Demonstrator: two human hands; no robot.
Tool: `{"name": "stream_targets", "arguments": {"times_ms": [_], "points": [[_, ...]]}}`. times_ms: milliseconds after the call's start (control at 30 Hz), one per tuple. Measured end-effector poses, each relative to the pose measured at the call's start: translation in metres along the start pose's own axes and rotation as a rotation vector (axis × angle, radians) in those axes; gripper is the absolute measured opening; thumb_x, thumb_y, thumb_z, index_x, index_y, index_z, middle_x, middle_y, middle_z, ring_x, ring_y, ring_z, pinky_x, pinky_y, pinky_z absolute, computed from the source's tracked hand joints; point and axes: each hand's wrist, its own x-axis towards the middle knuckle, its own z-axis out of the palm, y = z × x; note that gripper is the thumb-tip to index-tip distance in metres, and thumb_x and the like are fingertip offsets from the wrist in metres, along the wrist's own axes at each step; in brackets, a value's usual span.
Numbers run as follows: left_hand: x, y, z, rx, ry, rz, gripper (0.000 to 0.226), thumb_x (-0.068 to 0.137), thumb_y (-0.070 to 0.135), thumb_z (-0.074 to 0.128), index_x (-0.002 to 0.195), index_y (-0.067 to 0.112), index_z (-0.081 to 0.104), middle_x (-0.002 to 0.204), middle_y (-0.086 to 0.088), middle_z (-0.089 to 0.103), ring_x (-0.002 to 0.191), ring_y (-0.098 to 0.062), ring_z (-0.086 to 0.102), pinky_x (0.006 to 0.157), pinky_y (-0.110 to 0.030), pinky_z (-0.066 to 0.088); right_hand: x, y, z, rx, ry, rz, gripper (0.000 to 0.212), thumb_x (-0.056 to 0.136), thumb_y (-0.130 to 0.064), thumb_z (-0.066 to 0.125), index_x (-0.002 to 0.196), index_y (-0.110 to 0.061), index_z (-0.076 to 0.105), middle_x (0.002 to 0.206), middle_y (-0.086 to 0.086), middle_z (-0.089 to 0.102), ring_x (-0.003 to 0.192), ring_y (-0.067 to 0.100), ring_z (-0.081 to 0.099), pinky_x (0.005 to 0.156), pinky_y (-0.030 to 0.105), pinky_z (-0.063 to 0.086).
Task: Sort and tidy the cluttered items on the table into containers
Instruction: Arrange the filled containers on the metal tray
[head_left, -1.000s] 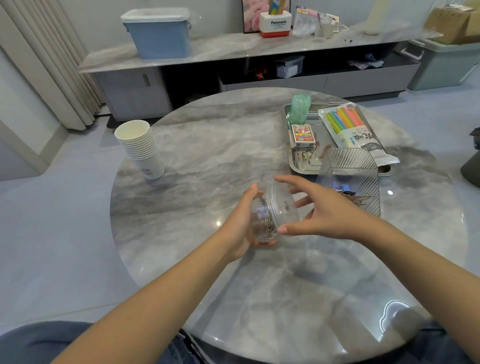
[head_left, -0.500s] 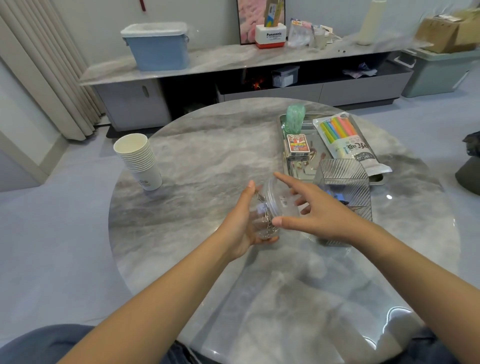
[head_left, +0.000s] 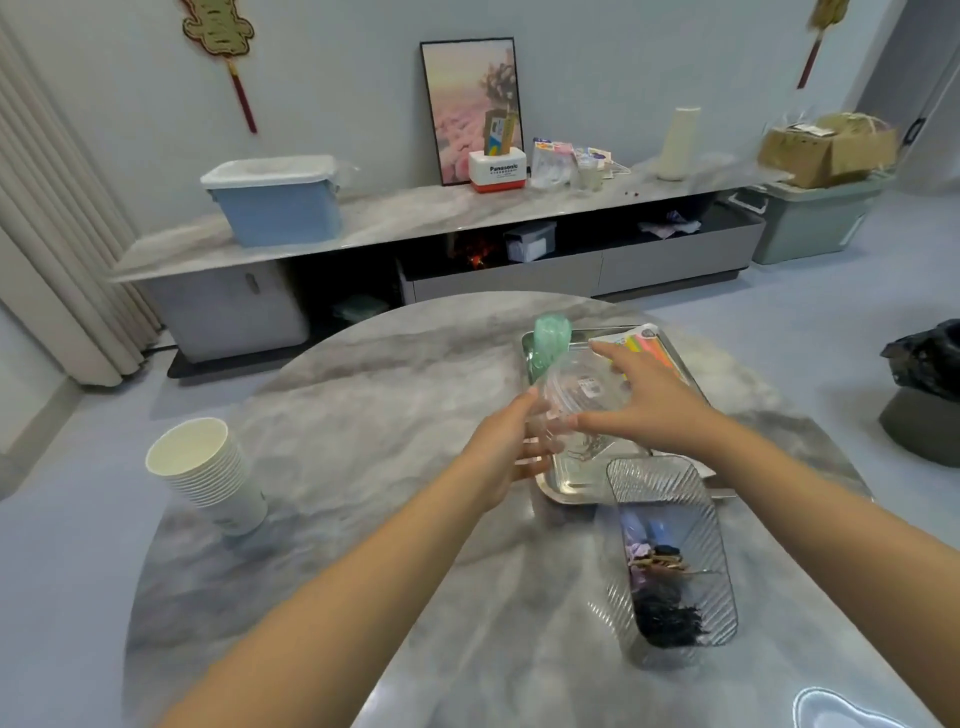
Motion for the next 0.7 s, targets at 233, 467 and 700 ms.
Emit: {"name": "stream_targets", "arguments": {"times_ms": [233, 467, 700], "points": [[0.117, 0.0, 0.009, 0.568, 0.202, 0.19, 0.027, 0.094, 0.025, 0.05, 0.117, 0.015, 0.059, 0.112, -0.002, 0.061, 0.103, -0.02, 0.057, 0.088, -0.03, 0.045, 0.086, 0.059, 0.007, -0.256, 0.016, 0.144, 0.102, 0.062, -0.061, 0.072, 0.145, -0.03, 0.023, 0.147, 0.005, 0.036, 0.138, 0.028, 0.025, 0.108, 0.046, 0.032], [0.202, 0.004, 0.014, 0.99, 0.369, 0.478, 0.057, 0.089, 0.026, 0.058, 0.14, 0.016, 0.035, 0.14, -0.004, 0.039, 0.13, -0.023, 0.033, 0.107, -0.04, 0.027, 0.126, 0.099, 0.02, -0.301, 0.003, 0.172, 0.103, 0.065, -0.052, 0.074, 0.147, -0.029, 0.017, 0.149, 0.009, 0.029, 0.141, 0.029, 0.017, 0.112, 0.045, 0.027], [0.259, 0.019, 0.017, 0.915, 0.217, 0.448, 0.068, 0.087, 0.017, 0.063, 0.144, 0.033, 0.03, 0.149, -0.01, 0.028, 0.132, -0.03, 0.036, 0.104, -0.037, 0.038, 0.155, 0.117, 0.021, -0.302, 0.081, 0.134, 0.103, 0.064, -0.05, 0.076, 0.147, -0.024, 0.02, 0.148, 0.003, 0.033, 0.136, 0.029, 0.026, 0.108, 0.042, 0.03]]}}
